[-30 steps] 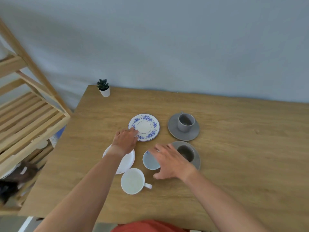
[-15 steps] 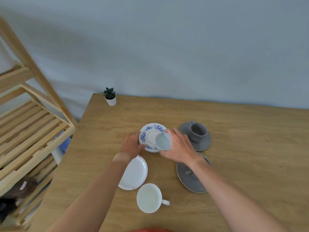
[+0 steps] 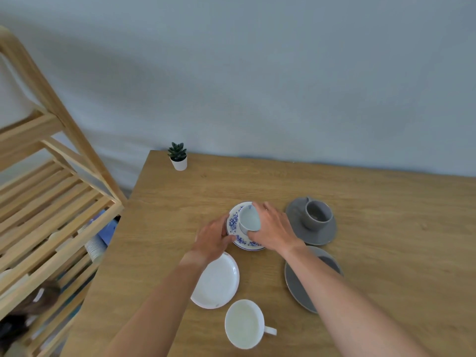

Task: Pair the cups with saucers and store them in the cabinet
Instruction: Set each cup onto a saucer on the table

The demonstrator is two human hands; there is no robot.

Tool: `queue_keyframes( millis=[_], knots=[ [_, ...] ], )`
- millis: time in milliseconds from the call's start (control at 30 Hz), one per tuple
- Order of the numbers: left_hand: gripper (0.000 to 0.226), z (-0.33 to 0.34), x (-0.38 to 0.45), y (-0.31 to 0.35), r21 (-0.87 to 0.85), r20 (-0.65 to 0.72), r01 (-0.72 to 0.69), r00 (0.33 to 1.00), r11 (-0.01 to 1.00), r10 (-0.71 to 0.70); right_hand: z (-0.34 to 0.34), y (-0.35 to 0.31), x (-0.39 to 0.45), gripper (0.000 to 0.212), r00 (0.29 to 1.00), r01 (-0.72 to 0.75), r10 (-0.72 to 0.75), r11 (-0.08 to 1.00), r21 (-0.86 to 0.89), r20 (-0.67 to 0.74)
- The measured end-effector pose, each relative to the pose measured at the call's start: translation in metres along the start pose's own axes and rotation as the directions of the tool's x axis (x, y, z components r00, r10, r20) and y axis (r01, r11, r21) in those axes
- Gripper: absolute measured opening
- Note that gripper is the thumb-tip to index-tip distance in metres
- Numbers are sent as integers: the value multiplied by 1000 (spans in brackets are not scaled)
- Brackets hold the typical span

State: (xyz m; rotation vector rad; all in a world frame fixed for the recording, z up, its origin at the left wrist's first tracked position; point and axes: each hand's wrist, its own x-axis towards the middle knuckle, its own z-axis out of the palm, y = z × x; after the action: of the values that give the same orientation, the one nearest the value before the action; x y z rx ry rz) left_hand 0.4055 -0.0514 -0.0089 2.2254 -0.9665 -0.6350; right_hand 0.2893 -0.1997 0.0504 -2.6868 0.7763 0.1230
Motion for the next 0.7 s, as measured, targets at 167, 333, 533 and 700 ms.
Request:
queue_keyframes(
  millis=[167,333,533,700],
  knots=[
    [56,-3,-20,2,7,-13,81,997,997,-81,1,-3,-22,97,997,-44,46,999,31,-63],
    [28,-17,-50,-21,141,31,113,992,984,-119,0,-18,-72,75,995,60,-51,993,101,-89],
    [14,-24,-79,-38,106,-55,164,986,981,-159,12,-28,-133,79,954,219,-247,962,163,171],
    [8,-23,-103,-45,-27,-192,285,939,958,-285,25,-23,-165,101,854,471,-453,882,-12,255]
  ],
)
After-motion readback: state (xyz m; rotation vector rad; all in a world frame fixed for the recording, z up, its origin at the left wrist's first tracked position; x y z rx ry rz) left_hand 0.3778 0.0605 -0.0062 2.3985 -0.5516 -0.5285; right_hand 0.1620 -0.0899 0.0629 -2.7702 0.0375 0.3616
